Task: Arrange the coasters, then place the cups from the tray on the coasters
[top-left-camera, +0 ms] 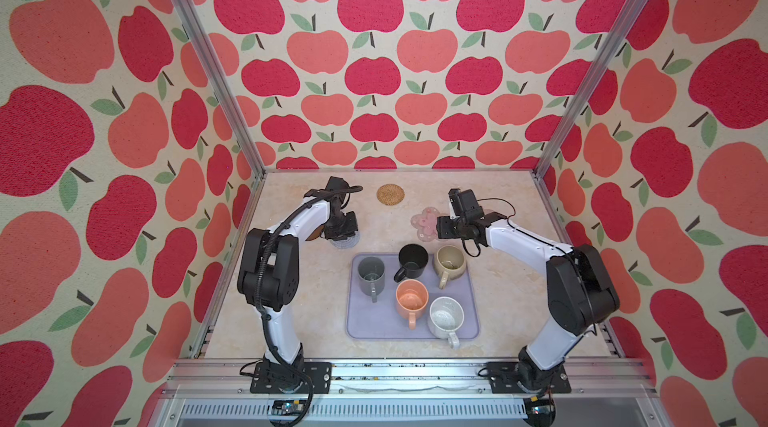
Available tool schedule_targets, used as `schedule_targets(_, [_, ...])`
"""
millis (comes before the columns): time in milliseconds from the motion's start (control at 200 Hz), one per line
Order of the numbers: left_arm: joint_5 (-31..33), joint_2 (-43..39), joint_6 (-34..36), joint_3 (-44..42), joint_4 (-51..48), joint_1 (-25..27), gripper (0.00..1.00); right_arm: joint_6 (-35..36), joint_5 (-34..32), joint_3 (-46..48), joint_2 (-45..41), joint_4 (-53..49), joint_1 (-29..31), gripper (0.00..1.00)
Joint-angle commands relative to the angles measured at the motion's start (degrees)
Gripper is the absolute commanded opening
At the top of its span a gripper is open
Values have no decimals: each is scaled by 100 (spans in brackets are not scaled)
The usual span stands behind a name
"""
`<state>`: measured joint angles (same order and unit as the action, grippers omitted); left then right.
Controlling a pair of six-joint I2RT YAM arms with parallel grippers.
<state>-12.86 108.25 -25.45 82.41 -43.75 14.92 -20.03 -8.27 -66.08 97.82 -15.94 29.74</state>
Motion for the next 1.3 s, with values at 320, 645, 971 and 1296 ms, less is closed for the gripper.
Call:
schedule_targets(320, [-874, 853, -89, 1033, 227, 300, 34, 119, -301, -175, 83, -198, -18, 66])
schedule_targets(645, [-1359, 1745, -281, 2175, 127, 574, 36, 92, 47, -370, 533, -166, -501, 68])
schedule_targets(971, [-1831, 2415, -624, 2947, 328, 788, 37, 32, 461, -543, 1095, 104, -789, 68])
schedule_targets(1296, [-1956, 3057, -671, 3767, -67, 987, 37, -103, 901, -955, 1816, 233, -898, 69])
